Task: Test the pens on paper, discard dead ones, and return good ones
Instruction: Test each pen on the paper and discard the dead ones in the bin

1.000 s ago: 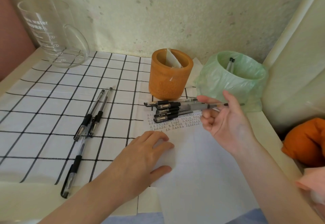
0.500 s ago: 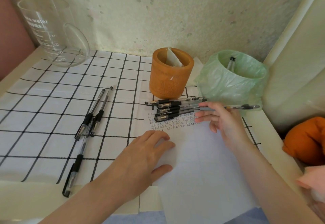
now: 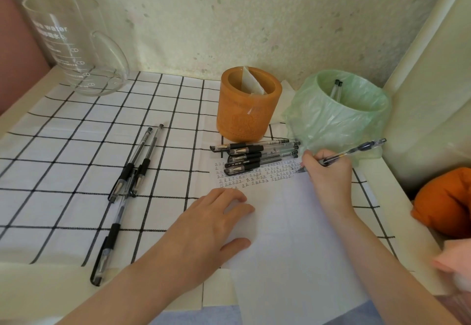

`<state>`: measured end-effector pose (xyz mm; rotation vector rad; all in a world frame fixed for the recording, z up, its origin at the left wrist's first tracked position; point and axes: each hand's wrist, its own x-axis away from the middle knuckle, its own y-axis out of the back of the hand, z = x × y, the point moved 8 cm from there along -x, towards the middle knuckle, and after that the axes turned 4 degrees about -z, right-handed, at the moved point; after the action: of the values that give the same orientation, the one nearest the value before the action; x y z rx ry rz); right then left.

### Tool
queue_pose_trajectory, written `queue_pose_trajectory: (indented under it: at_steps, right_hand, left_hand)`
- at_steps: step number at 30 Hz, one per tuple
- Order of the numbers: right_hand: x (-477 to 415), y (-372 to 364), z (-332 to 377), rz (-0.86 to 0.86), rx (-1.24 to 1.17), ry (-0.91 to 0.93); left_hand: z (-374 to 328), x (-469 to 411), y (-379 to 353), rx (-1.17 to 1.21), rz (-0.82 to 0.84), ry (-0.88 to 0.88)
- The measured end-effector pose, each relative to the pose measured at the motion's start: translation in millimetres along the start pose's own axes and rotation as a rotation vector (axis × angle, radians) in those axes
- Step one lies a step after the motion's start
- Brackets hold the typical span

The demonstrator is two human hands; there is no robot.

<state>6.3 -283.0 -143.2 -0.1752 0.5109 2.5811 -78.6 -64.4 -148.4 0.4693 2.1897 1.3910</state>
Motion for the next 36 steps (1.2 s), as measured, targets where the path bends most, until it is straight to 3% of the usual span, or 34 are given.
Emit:
queue_pose_trajectory:
  at_steps: [36]
  right_hand:
    - [0.0,-1.8,3.1,-0.002,0.015,0.079]
  left_hand:
    - [-0.3,0.9,0.2,-0.006,-0.004,0.002]
